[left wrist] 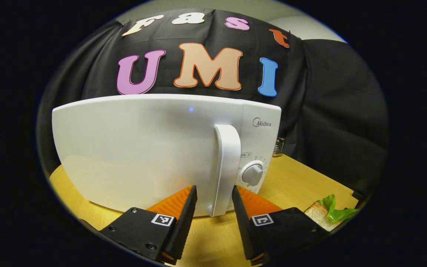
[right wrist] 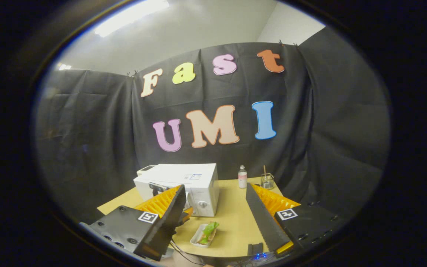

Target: Open the microwave oven with the left hand, put the food in, and close the microwave oven.

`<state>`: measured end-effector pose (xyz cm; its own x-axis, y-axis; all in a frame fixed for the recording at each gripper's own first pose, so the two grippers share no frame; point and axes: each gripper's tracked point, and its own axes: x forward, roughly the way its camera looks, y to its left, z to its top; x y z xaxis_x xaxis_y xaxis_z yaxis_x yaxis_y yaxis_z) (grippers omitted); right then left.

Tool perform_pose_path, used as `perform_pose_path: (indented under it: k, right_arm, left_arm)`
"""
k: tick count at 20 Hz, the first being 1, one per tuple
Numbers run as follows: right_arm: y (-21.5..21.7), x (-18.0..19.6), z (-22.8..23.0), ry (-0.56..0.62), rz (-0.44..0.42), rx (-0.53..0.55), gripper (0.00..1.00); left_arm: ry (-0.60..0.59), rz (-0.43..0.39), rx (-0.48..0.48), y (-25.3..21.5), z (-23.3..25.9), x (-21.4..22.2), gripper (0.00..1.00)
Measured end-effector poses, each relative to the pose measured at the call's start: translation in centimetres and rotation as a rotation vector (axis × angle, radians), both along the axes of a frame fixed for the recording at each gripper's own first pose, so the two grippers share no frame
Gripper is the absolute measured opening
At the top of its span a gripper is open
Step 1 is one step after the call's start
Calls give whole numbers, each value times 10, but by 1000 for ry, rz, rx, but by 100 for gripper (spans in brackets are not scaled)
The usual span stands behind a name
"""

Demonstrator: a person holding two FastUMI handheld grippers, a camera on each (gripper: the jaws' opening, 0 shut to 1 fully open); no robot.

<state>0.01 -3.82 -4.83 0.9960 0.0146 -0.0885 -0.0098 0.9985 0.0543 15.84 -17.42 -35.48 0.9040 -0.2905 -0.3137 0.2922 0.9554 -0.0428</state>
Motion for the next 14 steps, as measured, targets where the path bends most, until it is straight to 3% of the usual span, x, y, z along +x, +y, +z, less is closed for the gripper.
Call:
perform_pose_path:
  k: [4, 6, 7, 9, 10, 11, 14]
  right_arm:
    - [-10, 3, -14, 36, -13, -24, 100]
    - [-14, 3, -17, 37, -19, -22, 100]
    - [-15, 1, -19, 38, -16, -15, 100]
    - [-20, 0, -22, 39, -13, -7, 100]
    - [-24, -1, -23, 39, -16, -5, 92]
    - [-28, -1, -24, 38, -23, -2, 100]
    - [-37, -1, -27, 40, -38, 16, 99]
  left_arm:
    - [-12, 19, 11, -5, -2, 5, 60]
    - [1, 11, 35, -12, -5, 5, 46]
    - [2, 20, 70, -11, -7, 7, 29]
    - [-15, 50, 92, -9, -3, 7, 27]
    - [-18, 59, 90, -10, -5, 9, 25]
    - [-9, 67, 88, -10, -7, 9, 23]
    - [6, 66, 80, -11, -7, 7, 23]
